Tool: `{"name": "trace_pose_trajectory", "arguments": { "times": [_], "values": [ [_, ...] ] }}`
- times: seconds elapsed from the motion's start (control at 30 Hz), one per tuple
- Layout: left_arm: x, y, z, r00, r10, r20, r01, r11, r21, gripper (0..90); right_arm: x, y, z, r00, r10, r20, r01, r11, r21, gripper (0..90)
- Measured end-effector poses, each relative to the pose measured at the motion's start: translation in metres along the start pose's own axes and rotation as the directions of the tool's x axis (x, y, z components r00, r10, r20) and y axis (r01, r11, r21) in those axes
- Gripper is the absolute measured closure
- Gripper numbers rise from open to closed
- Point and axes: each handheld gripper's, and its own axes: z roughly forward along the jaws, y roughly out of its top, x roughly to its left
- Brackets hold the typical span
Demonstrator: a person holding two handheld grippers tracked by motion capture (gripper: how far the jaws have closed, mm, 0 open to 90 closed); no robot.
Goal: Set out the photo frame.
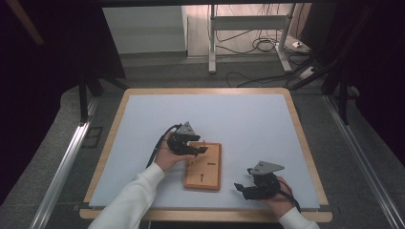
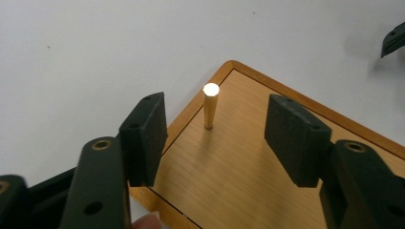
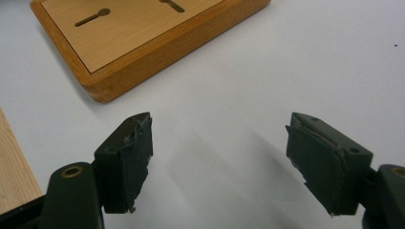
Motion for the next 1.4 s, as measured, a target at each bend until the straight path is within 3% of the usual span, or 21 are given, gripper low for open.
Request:
{"name": "trace_pose_trajectory", "arguments": {
  "times": [0.33,0.73,0.97,1.17,1.4],
  "values": [
    [0.004,0.003,0.015,0.9997,0.016,0.019,-0.016,0.9999,-0.006,57.0,0.0,0.001,0.0,1.0,0.008,0.002,-0.008,1.0,-0.005,24.1],
    [0.005,0.002,0.02,0.999,0.045,0.002,-0.045,0.9988,0.021,72.6,0.007,0.006,-0.002,1.0,-0.004,-0.003,0.004,0.9994,-0.034,23.9],
    [0.003,0.002,0.022,0.9995,0.03,0.008,-0.03,0.9996,-0.001,82.9,0.011,0.008,-0.003,0.9998,-0.014,-0.01,0.014,0.999,-0.042,24.0],
    [0.005,0.003,0.021,0.9996,0.012,0.025,-0.013,0.9999,0.007,84.1,0.011,0.009,-0.004,0.9996,-0.024,-0.017,0.023,0.998,-0.058,24.0],
    [0.01,0.003,0.021,0.9974,-0.038,0.061,0.037,0.9991,0.019,84.1,0.015,0.011,-0.005,0.9993,-0.037,-0.005,0.037,0.9978,-0.055,22.4]
  ]
}}
